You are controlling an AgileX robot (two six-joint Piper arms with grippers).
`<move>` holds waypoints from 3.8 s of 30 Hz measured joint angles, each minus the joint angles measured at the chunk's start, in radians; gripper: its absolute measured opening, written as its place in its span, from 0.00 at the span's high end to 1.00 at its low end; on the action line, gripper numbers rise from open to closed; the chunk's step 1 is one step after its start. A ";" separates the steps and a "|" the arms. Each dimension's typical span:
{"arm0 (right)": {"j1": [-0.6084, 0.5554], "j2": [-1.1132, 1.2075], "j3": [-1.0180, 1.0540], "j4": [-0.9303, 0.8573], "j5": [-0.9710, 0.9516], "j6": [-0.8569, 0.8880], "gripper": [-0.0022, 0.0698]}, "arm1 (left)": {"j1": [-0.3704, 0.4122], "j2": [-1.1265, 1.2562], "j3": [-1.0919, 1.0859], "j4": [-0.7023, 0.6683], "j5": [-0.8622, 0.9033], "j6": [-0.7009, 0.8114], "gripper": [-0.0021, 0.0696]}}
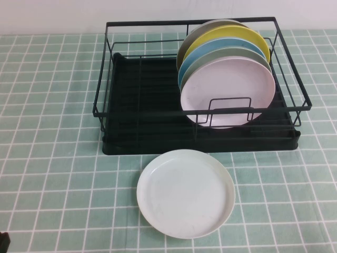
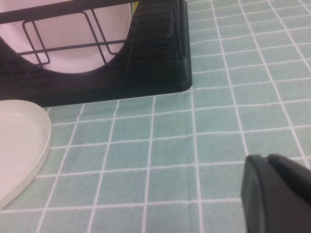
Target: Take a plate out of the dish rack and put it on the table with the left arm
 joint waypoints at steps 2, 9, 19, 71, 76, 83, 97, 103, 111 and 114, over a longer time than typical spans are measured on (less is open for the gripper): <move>0.000 0.000 0.000 0.000 0.000 0.000 1.00 | 0.000 0.000 0.000 0.000 0.000 0.000 0.98; 0.000 0.000 0.000 0.000 0.000 0.000 1.00 | 0.000 0.000 0.000 0.000 0.000 0.000 0.98; 0.000 0.000 0.000 0.000 0.000 0.000 1.00 | 0.000 0.000 0.000 0.000 0.000 0.000 0.98; 0.000 0.000 0.000 0.002 0.000 0.000 1.00 | 0.000 0.900 -0.870 -0.613 0.710 0.761 0.98; 0.000 0.000 0.000 0.002 0.000 0.000 1.00 | -0.021 1.124 -1.118 -0.610 0.727 0.859 0.98; 0.000 0.000 0.000 0.002 0.000 0.000 1.00 | -0.191 1.346 -1.315 -0.562 0.603 0.861 0.98; 0.000 0.000 0.000 0.002 0.000 0.000 1.00 | -0.329 1.755 -1.701 -0.523 0.566 0.822 0.53; 0.000 0.000 0.000 0.002 0.000 0.000 1.00 | -0.391 1.840 -1.723 -0.483 0.460 0.849 0.29; 0.000 0.000 0.000 0.002 0.000 0.000 1.00 | -0.427 1.904 -1.723 -0.471 0.339 0.897 0.29; 0.000 0.000 0.000 0.002 0.000 0.000 1.00 | -0.427 1.920 -1.726 -0.471 0.306 0.903 0.30</move>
